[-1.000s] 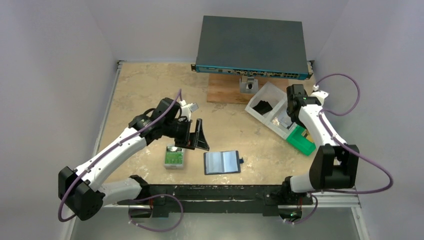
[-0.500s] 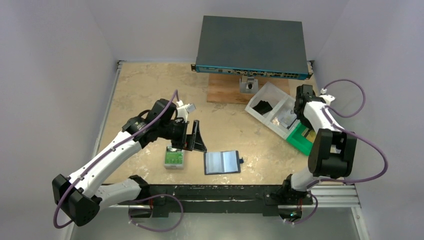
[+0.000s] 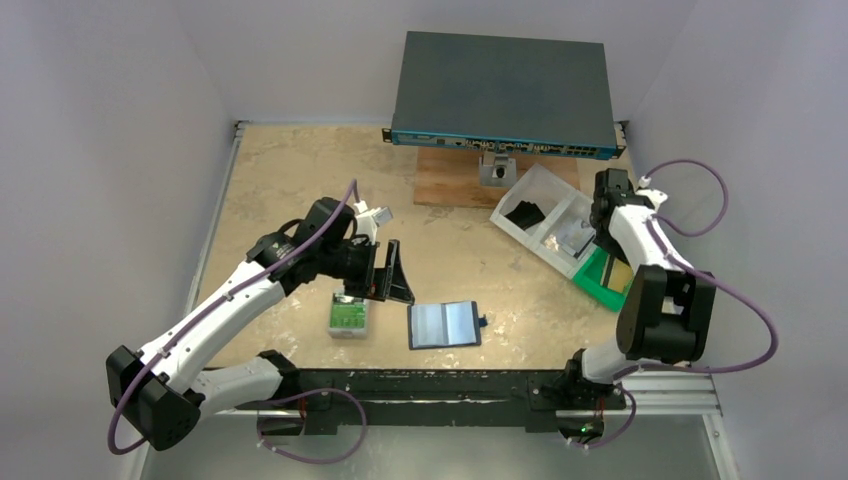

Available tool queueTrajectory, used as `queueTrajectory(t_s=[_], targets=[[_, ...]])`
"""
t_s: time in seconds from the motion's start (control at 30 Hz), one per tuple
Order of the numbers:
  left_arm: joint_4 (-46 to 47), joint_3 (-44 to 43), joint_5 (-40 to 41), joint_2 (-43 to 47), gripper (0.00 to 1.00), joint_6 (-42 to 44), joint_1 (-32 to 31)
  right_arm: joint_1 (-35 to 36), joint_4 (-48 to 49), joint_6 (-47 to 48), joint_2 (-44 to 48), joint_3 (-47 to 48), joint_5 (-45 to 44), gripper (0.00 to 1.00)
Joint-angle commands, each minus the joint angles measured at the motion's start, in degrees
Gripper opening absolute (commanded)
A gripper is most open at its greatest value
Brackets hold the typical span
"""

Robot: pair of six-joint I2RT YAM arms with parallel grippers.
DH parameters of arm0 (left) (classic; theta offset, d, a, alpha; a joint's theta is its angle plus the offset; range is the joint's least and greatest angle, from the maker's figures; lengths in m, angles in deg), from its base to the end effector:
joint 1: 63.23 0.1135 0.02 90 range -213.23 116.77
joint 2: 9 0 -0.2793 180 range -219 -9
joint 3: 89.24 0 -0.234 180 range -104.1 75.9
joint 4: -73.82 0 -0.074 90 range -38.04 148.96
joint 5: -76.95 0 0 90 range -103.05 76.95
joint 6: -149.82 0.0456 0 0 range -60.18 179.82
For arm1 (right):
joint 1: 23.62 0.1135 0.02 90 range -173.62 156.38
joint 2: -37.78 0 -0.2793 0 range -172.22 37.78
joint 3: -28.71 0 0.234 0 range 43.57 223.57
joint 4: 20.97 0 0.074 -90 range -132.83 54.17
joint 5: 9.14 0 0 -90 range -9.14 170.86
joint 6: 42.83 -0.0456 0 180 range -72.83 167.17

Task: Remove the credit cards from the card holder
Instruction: Place the credit card in the storage box, then remove the credit card from the card holder.

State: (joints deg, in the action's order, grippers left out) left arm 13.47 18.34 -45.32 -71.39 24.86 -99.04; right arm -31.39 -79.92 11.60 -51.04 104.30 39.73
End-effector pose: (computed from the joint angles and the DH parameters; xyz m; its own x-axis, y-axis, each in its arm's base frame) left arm 0.1421 -0.1326 0.3151 -0.9534 0.0904 -0.2878 0.2744 0.6565 -0.7026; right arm 0.2686 -0.0669 0.2360 -0.5920 0.5230 -0.6132 0.7938 0.5100 -0.3313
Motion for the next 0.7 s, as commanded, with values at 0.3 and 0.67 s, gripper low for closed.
queueTrajectory(t_s=[0.3,0.67], targets=[[2.4,1.3,5.8,1.9,0.91,-1.3,-0.4,6.4,3.2,7.8,21.8,-0.5,14.8,0.99],[1.5,4.5,14.4,2.9,0.95,-1.6,-0.3,27.7,2.4,-2.5,34.5,-4.7,20.8,0.99]])
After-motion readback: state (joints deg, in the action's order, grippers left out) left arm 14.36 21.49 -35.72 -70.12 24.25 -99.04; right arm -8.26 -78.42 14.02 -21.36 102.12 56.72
